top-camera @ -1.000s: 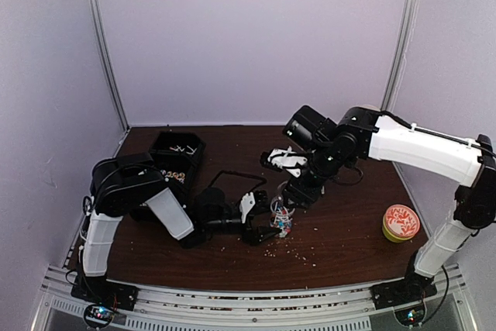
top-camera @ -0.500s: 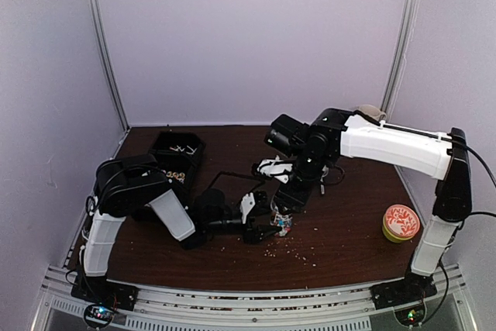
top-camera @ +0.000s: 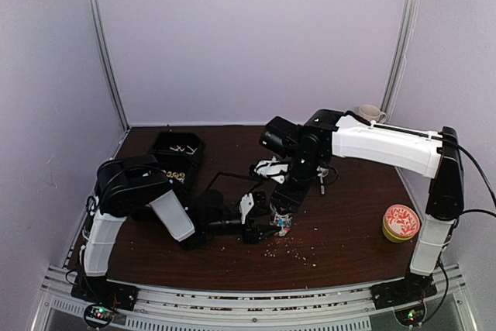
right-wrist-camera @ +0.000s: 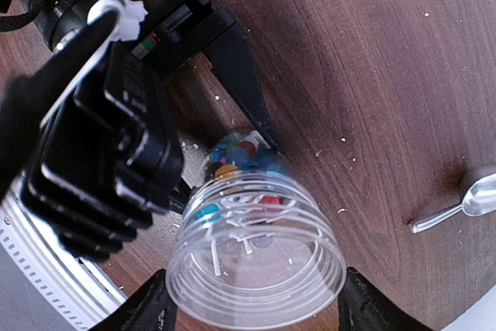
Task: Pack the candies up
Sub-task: Place the bottle lid on the packing bottle, then rotate the bottle lid from the packing bottle.
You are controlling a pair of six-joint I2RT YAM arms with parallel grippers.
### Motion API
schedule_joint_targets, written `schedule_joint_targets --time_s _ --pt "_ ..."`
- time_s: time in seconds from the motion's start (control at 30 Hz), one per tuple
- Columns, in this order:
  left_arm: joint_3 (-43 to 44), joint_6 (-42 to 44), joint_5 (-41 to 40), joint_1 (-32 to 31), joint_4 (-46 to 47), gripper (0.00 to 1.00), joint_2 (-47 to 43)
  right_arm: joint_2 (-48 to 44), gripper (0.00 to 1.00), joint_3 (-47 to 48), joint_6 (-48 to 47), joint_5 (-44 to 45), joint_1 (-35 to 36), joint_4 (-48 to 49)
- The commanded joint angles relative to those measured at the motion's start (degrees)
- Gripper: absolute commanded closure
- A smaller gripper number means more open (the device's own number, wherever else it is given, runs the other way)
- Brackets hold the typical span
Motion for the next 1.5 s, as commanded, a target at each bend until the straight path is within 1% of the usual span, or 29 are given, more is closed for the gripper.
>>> schedule_joint_targets --time_s 0.0,0.13,0.23,0.33,0.6,0.8,0.97,1.23,1.47 --pt "0.2 0.0 1.1 0.1 4.4 0.39 1.0 0.9 0.29 1.6 -0.2 1.1 -0.1 0.8" --pt "0.3 -0.1 1.1 0.2 4.3 0.39 1.1 1.0 0.25 1.7 -0.1 0.8 -0.1 1.4" --pt "0.3 -0.1 1.0 0.1 4.4 0.40 1.1 1.1 0.25 1.7 0.0 0.9 -0.1 1.3" --pt "0.2 -0.3 0.9 0.2 4.4 0.40 1.1 0.6 0.26 0.7 0.1 1.2 0.0 1.9" --pt "0.2 -0.3 1.1 0.2 4.6 0.41 1.2 -1.1 0.31 -1.5 0.5 0.7 -0.3 3.8" --pt "-0.4 -0.3 1.2 0.1 5.1 0.41 1.0 -2.6 0.25 -3.8 0.7 -1.3 -0.7 5.6" --pt "-0.8 -0.3 1.0 0.2 5.4 0.41 1.0 -5.2 0.21 -6.5 1.3 -3.7 -1.6 8.1" --pt "-0.5 -0.3 1.0 0.2 5.2 0.41 1.0 -8.4 0.21 -9.4 1.0 -5.5 -2.4 11.3" --pt "-0.4 -0.1 2.2 0.2 5.3 0.41 1.2 -10.7 0.22 -14.5 -2.0 -5.4 -2.4 16.3"
